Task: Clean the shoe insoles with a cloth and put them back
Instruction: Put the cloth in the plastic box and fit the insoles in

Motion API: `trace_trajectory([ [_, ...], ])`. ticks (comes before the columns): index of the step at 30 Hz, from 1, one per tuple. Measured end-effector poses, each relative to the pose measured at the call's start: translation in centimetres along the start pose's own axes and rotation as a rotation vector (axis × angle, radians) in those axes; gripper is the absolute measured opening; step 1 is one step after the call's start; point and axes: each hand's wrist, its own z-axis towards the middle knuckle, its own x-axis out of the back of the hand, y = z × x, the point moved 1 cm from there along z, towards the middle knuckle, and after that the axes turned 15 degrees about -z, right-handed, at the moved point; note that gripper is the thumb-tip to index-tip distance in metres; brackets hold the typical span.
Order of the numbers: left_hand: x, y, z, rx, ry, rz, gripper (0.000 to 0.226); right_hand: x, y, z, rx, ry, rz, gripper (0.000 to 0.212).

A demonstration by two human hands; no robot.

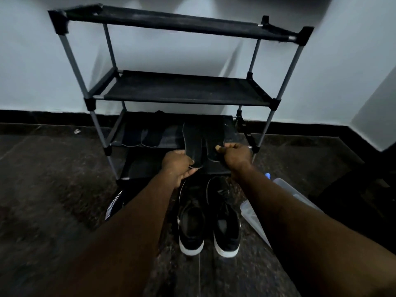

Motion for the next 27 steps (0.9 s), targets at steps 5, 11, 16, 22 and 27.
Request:
trace_trajectory([
  [5, -2.2, 0.3, 7.5, -0.056, 0.041, 0.085, 0.018, -2.2, -1.0, 7.7, 0.097, 0.025, -0.287, 0.033],
  [11, -3.2, -0.4, 13.7, -0.182, 0.063, 0.501, 0.031, -3.7, 1.1, 11.3, 0.156, 0.064, -0.548, 0.02],
  [16, -4.2, -0.2, 15.9, -0.316, 0.148, 0.746, 0.032, -3.9, 1.8, 13.5, 0.167, 0.096, -0.522, 0.008],
  [22, -4.0, -0.2, 14.5, -0.313, 0.183, 0.717, 0.013, -3.3, 2.3, 13.6, 0.232, 0.13, -0.592, 0.019],
  [27, -3.8, -0.1, 14.2, -0.325, 0.178, 0.689, 0.036, -3.0, 2.1, 13.3, 0.24, 0.142, -0.592, 0.018],
])
